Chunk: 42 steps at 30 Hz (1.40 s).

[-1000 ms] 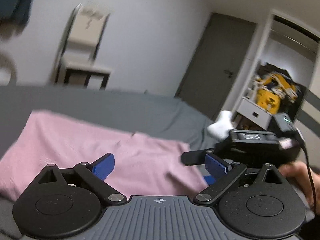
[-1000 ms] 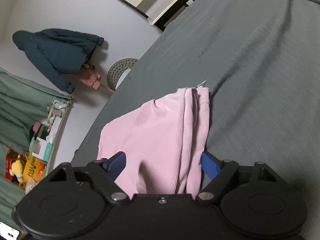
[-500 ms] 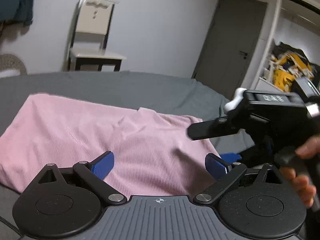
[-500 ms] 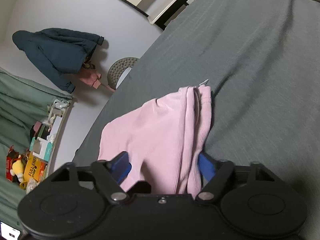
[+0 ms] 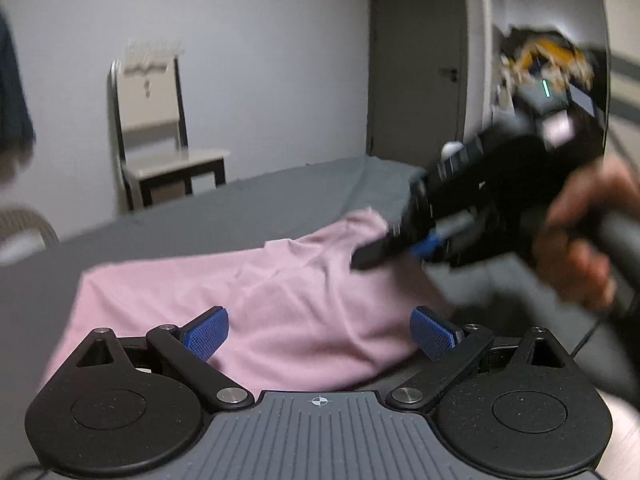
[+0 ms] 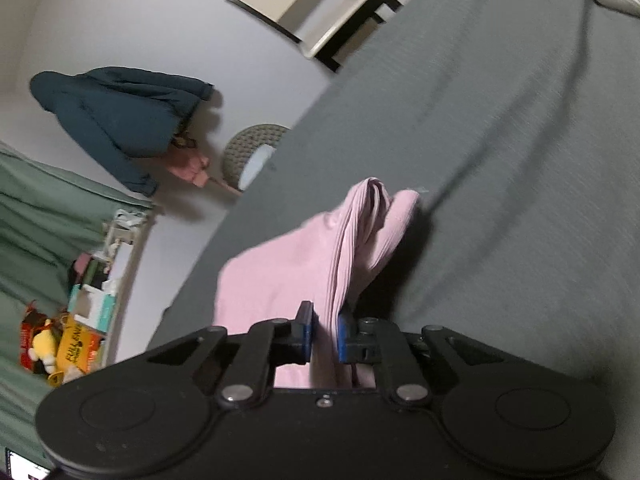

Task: Fold clothes
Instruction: 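Grasp the pink garment's edge with the right gripper and fold it over the bundle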

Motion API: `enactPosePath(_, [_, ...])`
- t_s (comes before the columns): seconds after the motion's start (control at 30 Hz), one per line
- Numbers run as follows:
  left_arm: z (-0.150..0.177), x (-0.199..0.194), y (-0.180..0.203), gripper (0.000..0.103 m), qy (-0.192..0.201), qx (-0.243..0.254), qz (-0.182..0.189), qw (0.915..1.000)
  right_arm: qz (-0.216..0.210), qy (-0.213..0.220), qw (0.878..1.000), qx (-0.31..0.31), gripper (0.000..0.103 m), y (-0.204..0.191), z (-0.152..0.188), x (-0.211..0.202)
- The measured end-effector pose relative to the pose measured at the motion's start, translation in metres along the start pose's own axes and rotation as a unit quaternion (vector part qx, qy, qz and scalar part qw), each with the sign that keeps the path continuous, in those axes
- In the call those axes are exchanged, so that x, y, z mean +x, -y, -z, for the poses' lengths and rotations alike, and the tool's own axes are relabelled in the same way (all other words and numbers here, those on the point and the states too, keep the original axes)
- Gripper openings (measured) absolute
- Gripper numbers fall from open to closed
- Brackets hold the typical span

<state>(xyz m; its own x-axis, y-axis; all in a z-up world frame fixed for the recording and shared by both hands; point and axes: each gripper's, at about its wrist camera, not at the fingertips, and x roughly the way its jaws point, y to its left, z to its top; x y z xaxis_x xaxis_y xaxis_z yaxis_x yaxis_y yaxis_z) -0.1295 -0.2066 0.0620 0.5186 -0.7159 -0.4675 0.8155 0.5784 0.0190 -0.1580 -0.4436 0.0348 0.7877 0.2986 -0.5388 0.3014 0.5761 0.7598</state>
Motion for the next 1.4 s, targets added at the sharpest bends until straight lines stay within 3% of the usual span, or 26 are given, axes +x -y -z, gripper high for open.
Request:
enactPosePath(0.07, [0.002, -0.005, 0.003, 0.098, -0.008, 0.023, -0.013, 0.9996, -0.01, -0.002, 1.0, 0.0, 0.012, -0.01, -0.003, 0.0])
enactPosePath(0.2, [-0.001, -0.011, -0.002, 0.098, -0.036, 0.024, -0.033, 0.9985, -0.031, -0.006, 0.999, 0.0, 0.011, -0.032, -0.01, 0.003])
enactPosePath(0.43, [-0.012, -0.026, -0.037, 0.098, -0.06, -0.052, -0.034, 0.9963, -0.035, -0.019, 0.999, -0.026, 0.011, -0.086, -0.016, 0.029])
enactPosePath(0.6, [-0.013, -0.03, -0.055, 0.098, -0.068, -0.104, -0.036, 0.9916, -0.001, -0.042, 0.998, -0.052, 0.01, -0.121, -0.016, 0.063])
enactPosePath(0.83, [0.005, -0.025, -0.061, 0.098, -0.079, -0.113, -0.07, 0.988, 0.065, -0.083, 0.993, -0.059, 0.01, -0.146, -0.011, 0.126])
enactPosePath(1.0, [0.008, -0.021, -0.06, 0.098, -0.088, -0.14, -0.066, 0.9839, 0.113, -0.116, 0.984, -0.075, 0.01, -0.156, 0.003, 0.166])
enactPosePath(1.07, [0.009, -0.019, -0.056, 0.098, -0.089, -0.129, -0.067, 0.9854, 0.129, -0.126, 0.98, -0.086, 0.01, -0.162, 0.009, 0.177])
enactPosePath(1.17, [0.011, -0.018, -0.05, 0.098, -0.087, -0.107, -0.075, 0.9876, 0.146, -0.146, 0.973, -0.104, 0.022, -0.174, 0.012, 0.19])
enactPosePath(1.2, [0.012, -0.019, -0.049, 0.098, -0.086, -0.103, -0.079, 0.9878, 0.139, -0.146, 0.973, -0.115, 0.031, -0.179, 0.011, 0.186])
enactPosePath(1.3, [0.013, -0.023, -0.047, 0.098, -0.08, -0.099, -0.09, 0.9878, 0.109, -0.14, 0.973, -0.15, 0.036, -0.193, 0.008, 0.166])
enactPosePath(1.4, [0.009, -0.025, -0.051, 0.098, -0.07, -0.113, -0.101, 0.9859, 0.078, -0.133, 0.97, -0.186, 0.049, -0.208, 0.005, 0.145])
